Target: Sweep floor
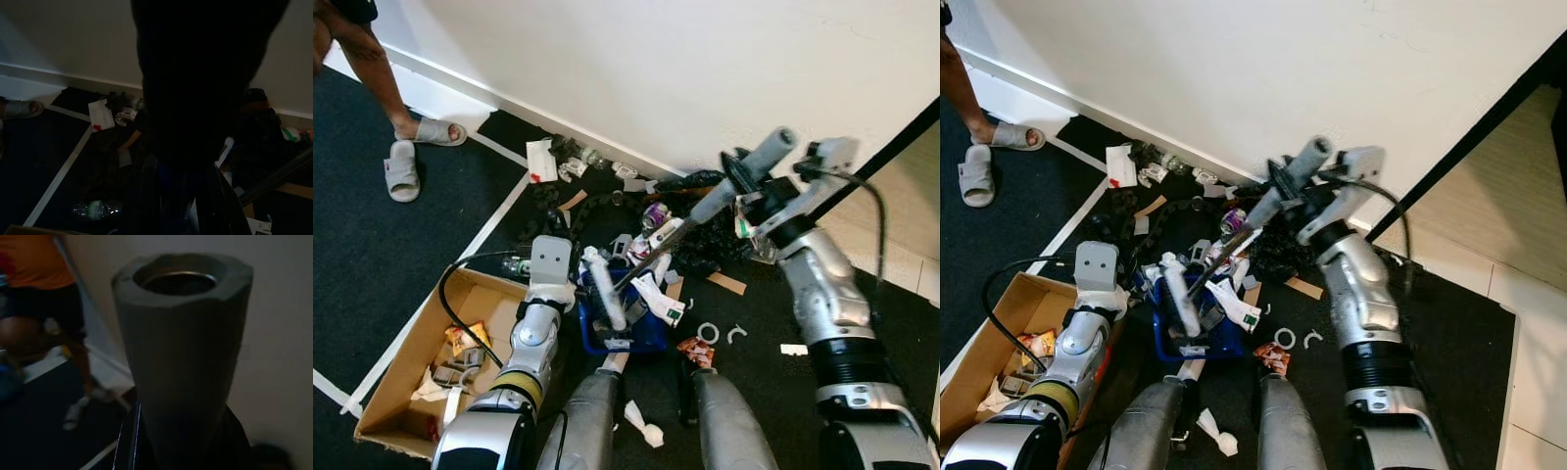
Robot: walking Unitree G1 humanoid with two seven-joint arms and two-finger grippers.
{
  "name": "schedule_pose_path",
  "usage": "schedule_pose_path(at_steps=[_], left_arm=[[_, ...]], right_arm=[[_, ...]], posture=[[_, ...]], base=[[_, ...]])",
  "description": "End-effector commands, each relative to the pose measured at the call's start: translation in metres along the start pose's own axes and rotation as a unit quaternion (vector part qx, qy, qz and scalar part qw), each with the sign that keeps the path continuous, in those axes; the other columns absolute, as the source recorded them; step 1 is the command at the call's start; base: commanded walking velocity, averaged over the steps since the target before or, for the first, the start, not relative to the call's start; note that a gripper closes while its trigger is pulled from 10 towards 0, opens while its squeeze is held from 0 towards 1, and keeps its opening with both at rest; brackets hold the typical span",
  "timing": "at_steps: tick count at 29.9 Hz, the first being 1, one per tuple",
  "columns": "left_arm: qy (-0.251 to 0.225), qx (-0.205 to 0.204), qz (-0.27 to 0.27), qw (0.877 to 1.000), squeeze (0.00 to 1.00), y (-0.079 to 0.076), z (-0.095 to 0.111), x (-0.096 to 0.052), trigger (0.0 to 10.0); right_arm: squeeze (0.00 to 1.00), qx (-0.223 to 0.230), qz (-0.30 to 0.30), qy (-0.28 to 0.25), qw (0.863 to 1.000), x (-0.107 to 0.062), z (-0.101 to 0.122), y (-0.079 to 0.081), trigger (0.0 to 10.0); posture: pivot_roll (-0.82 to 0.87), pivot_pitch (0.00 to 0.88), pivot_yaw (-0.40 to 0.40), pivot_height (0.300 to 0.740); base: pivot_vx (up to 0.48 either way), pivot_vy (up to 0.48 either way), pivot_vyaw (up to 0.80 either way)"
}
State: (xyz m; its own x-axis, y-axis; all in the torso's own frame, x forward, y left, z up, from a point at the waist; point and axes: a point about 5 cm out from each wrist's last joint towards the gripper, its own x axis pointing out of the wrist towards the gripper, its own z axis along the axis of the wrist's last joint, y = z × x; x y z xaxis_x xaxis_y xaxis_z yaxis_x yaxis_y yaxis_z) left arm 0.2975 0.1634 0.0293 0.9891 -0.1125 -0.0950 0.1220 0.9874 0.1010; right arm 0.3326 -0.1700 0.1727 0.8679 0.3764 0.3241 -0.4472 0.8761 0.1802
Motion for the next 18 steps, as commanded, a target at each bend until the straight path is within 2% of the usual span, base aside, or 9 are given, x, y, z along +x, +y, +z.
schedule_pose_path(at_steps=[1,5,12,15,18], left_arm=[[0.004,-0.006,-0.003,1.000,0.00,-0.005,-0.002,0.000,10.0],[0.005,-0.006,-0.005,1.000,0.00,-0.006,-0.001,0.001,10.0],[0.005,-0.006,-0.007,1.000,0.00,-0.007,-0.002,0.001,10.0],[0.006,-0.006,-0.007,1.000,0.00,-0.008,-0.002,0.000,10.0],[0.008,-0.005,-0.008,1.000,0.00,-0.007,-0.004,-0.001,10.0]], right_arm=[[0.00,-0.003,-0.014,-0.039,0.999,-0.003,0.019,-0.009,10.0],[0.00,-0.035,-0.038,-0.062,0.997,-0.005,0.039,-0.023,10.0],[0.00,-0.046,-0.054,-0.065,0.995,-0.007,0.044,-0.031,10.0],[0.00,-0.058,-0.071,-0.045,0.995,-0.011,0.039,-0.039,10.0],[0.00,-0.118,-0.096,0.041,0.987,-0.022,0.014,-0.049,10.0]], posture=[[0.04,0.226,-0.045,0.740],[0.03,0.218,-0.045,0.740],[0.03,0.218,-0.045,0.740],[0.03,0.218,-0.045,0.740],[0.04,0.223,-0.044,0.740]], base=[[0.000,0.000,0.00],[0.000,0.000,0.00],[0.000,0.000,0.00],[0.000,0.000,0.00],[0.000,0.000,0.00]])
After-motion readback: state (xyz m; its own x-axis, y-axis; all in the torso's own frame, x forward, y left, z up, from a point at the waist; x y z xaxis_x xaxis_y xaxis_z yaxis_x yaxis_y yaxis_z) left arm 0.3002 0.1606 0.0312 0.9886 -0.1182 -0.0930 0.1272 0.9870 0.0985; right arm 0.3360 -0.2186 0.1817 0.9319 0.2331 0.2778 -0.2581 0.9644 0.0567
